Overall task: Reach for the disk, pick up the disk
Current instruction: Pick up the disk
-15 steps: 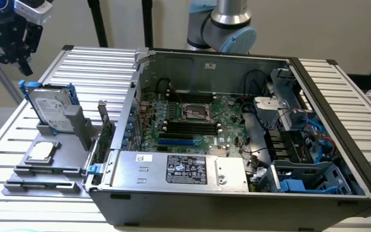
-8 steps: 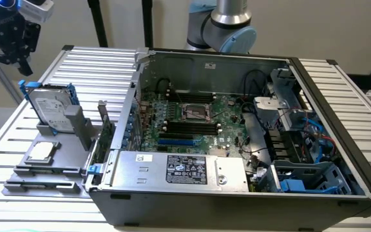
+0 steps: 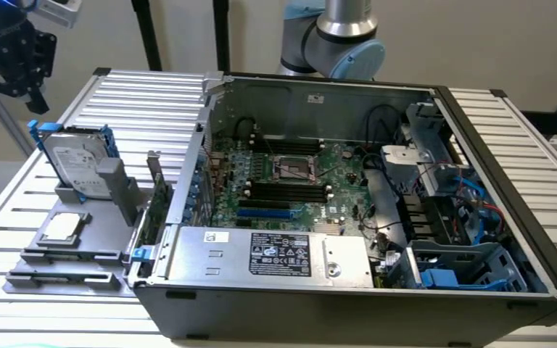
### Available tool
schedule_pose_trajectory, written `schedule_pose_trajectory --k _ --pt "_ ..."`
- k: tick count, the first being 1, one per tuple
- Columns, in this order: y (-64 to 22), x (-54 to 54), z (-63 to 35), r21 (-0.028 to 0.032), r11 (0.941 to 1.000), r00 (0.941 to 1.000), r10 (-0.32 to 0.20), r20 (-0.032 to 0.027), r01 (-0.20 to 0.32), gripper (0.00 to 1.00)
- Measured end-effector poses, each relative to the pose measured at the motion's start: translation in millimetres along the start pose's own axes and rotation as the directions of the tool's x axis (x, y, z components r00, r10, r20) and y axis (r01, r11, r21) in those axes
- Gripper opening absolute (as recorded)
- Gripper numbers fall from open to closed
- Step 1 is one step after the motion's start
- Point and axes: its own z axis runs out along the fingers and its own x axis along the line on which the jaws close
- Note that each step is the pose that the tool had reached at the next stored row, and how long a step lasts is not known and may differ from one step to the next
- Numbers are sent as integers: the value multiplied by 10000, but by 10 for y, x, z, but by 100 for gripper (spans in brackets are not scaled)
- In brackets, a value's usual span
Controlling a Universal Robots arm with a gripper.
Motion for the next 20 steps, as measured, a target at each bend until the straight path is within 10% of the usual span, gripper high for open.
schedule_pose_trajectory --k 20 --pt "-15 -6 -1 -11 9680 9680 -2508 -89 2508 11"
